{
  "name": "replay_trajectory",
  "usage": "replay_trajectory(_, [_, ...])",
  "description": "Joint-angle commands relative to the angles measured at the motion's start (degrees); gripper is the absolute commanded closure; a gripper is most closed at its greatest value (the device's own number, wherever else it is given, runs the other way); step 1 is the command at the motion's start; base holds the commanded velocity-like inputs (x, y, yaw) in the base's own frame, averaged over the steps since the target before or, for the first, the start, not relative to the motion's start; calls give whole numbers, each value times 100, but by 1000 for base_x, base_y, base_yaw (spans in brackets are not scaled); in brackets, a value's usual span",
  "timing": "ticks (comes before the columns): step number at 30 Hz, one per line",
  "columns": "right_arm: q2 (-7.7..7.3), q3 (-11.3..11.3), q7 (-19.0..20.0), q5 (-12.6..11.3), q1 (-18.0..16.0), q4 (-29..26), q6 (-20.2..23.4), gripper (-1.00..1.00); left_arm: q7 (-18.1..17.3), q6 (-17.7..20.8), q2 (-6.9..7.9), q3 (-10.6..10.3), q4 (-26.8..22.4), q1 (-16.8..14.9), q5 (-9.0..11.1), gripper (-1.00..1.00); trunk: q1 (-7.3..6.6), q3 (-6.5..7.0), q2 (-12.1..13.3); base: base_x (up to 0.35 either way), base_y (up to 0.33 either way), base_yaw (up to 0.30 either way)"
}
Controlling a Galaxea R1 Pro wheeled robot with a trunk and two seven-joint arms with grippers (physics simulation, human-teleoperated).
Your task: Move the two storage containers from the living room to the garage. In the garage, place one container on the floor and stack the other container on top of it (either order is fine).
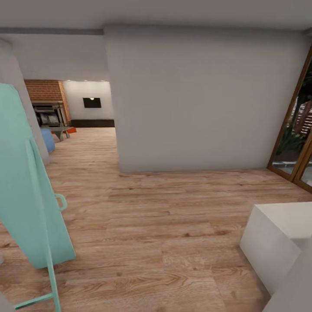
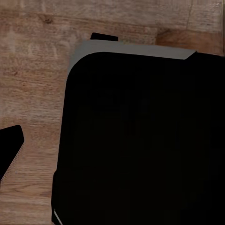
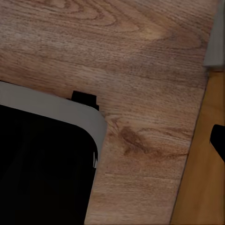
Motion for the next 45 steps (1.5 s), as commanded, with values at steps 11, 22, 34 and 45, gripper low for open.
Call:
replay_trajectory(11, [30, 31, 7, -53, -6, 17, 3, -100, -6, -40, -1, 7, -6, 4, 27, -100, 3, -5, -2, 324, 0, 0])
replay_trajectory(22, [26, 28, 15, -47, -6, 17, -5, -100, -3, -26, -1, 7, -6, 1, 31, -100, 3, -5, -2, 324, 0, 0])
replay_trajectory(34, [32, 25, 8, -53, -6, 17, -13, -100, 3, -8, -1, 7, -3, 1, 27, -100, 3, -5, -2, 324, 0, 0])
replay_trajectory(45, [32, 21, 8, -53, -6, 17, -38, -100, 3, -28, -1, 14, -6, 2, 27, -100, 3, -5, -2, 324, 0, 0])
